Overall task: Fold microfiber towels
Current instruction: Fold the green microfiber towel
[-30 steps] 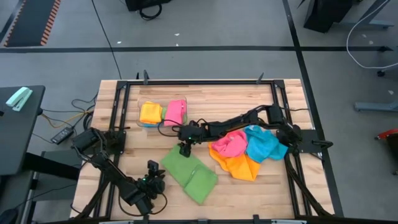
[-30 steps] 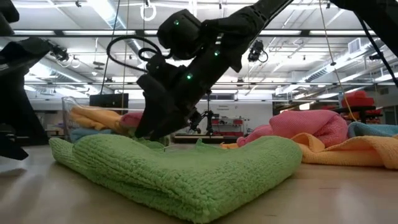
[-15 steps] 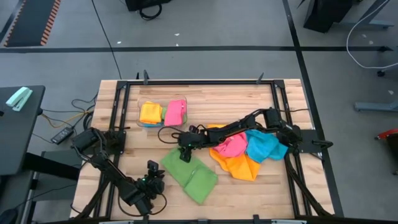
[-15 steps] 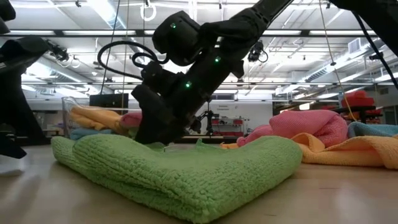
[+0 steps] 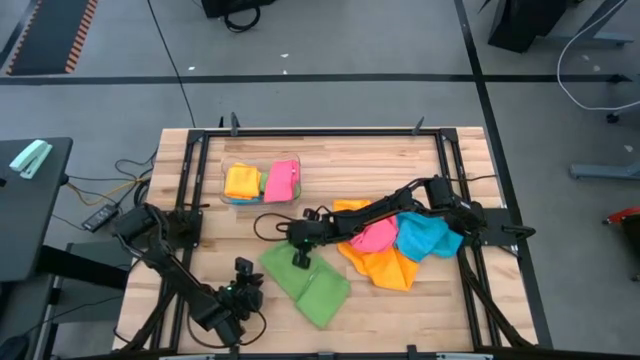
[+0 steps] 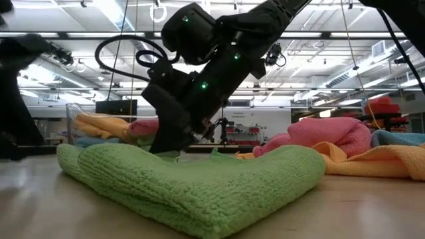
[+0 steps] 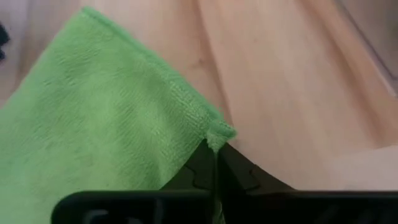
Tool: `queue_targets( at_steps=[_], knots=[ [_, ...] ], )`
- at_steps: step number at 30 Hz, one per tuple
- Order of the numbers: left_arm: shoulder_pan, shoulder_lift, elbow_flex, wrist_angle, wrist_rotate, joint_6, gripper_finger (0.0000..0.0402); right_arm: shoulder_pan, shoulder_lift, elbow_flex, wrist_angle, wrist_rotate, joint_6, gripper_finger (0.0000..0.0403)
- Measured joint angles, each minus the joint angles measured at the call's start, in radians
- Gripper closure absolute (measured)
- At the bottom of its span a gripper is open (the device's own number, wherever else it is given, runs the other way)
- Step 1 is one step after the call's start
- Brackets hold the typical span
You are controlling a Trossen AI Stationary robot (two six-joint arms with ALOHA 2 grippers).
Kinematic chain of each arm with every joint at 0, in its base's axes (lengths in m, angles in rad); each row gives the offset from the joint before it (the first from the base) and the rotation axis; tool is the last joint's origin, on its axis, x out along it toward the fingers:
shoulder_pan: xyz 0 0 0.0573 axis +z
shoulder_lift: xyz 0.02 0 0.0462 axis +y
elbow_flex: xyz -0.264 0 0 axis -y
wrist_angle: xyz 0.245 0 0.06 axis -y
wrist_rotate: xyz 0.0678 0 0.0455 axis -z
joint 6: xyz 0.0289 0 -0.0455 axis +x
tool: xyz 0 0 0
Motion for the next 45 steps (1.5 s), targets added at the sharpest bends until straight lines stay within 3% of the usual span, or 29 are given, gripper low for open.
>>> queue_targets(
  at_steps=[9, 21, 29, 36, 45],
  knots=[
    [-0.078, -0.118, 0.000, -0.018, -0.057, -0.097, 0.0315, -0.008, -0.041, 0.017, -0.067, -0.031, -0.122, 0.0395],
    [-0.088, -0.170, 0.000, 0.046, -0.068, -0.137, 0.0322, -0.019, -0.120, 0.019, -0.051, -0.086, -0.625, 0.0397],
    [-0.024, -0.170, -0.005, 0.046, -0.072, -0.188, 0.0334, -0.036, -0.154, 0.019, -0.041, -0.089, -0.894, 0.0397],
    [0.044, -0.168, -0.020, -0.085, -0.071, -0.217, 0.0334, -0.069, -0.236, 0.019, -0.068, -0.200, -1.018, 0.0398],
    [0.018, -0.269, -0.019, -0.134, -0.072, -0.246, 0.0350, -0.074, -0.284, 0.004, -0.219, -0.341, -1.125, 0.0398]
  ],
)
